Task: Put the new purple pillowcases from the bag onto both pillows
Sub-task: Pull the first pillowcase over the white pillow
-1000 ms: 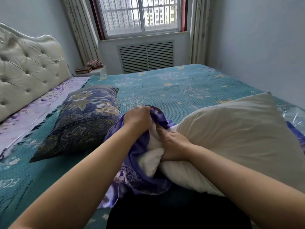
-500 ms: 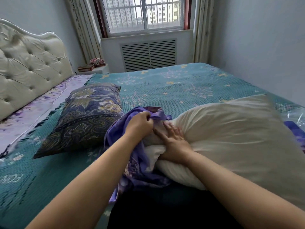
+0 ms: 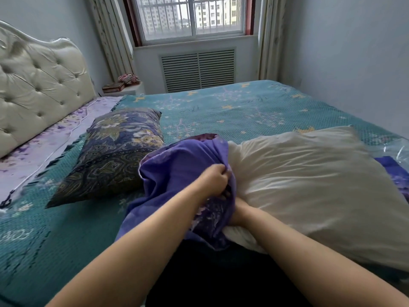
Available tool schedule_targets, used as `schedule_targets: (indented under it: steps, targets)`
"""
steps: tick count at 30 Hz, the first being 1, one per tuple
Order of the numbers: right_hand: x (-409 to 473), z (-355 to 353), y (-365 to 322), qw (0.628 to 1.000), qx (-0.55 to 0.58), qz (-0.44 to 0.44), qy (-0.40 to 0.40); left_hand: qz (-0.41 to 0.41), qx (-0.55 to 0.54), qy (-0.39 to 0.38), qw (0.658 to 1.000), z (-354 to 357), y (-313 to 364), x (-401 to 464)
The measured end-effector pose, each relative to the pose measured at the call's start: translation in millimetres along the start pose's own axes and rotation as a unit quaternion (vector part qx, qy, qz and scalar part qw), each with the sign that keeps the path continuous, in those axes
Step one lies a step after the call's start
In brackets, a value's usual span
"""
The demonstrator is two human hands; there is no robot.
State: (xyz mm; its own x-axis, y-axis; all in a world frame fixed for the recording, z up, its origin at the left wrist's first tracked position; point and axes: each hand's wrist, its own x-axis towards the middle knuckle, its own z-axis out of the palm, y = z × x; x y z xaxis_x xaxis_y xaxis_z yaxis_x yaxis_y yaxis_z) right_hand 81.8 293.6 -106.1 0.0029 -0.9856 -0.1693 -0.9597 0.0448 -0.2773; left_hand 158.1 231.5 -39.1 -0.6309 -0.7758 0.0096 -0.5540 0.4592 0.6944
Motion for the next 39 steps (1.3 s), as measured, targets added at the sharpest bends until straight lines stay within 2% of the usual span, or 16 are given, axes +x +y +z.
schedule_targets:
  steps: [3,7,9,11,12,14,16,19,21,24,28,30,31,34,37,39]
  targets:
    - [-2.5,1.4,1.4,0.997,-0.006,-0.023,0.069,-0.013,0.026,0.027,0.999,0.2,-39.7,2.4]
    - [-2.1,7.9,14.3,0.979,0.154,-0.047,0.124,0.031,-0.042,0.086,0.995,-11.6,-66.1,-18.4]
    - [-9.8,0.2,13.0,0.947,0.309,-0.038,0.08,0.074,-0.022,0.109,0.991,-9.3,-72.5,-35.7]
    - [-12.6,-12.4,6.5,0.876,0.479,-0.023,0.048,0.102,-0.008,0.104,0.989,-7.1,-78.5,-49.2]
    - [-9.8,-14.0,2.6,0.874,0.482,-0.011,0.056,0.112,-0.016,0.1,0.989,-6.7,-81.5,-52.6]
    - [-6.6,-14.5,-5.8,0.925,0.371,0.024,0.079,0.134,-0.033,0.103,0.985,-5.1,-85.8,-54.8]
    - [-1.2,-5.7,-2.3,0.943,0.256,0.072,0.198,0.196,0.034,0.148,0.969,-2.5,-89.4,-56.2]
    - [-12.9,-8.5,20.7,0.857,0.331,0.225,0.323,0.296,0.223,0.22,0.902,-0.4,-97.7,-66.4]
    - [-26.0,-9.4,31.9,0.83,0.358,0.264,0.336,0.31,0.314,0.193,0.876,3.9,-103.2,-72.5]
    - [-40.9,-10.4,16.9,0.834,0.424,0.24,0.259,0.246,0.442,0.106,0.856,12.7,-113.7,-70.1]
    - [-67.4,3.2,-10.5,0.827,0.491,0.258,-0.085,0.215,0.46,0.123,0.852,23.2,-115.4,-63.7]
    - [-74.5,25.9,-11.3,0.748,0.593,0.26,-0.147,0.235,0.425,0.164,0.858,21.0,-109.6,-58.3]
    - [-76.2,37.8,-11.3,0.681,0.669,0.269,-0.126,0.245,0.401,0.184,0.863,19.1,-104.9,-56.1]
    - [-73.1,58.8,-12.7,0.513,0.82,0.246,0.057,0.226,0.314,0.214,0.897,12.0,-87.1,-58.3]
    - [-62.0,30.8,-13.8,0.467,0.842,0.13,0.237,0.171,0.174,0.248,0.937,5.8,-68.8,-55.7]
    - [-56.0,-7.6,-15.9,0.473,0.797,0.092,0.364,0.161,0.052,0.248,0.954,0.1,-52.0,-51.4]
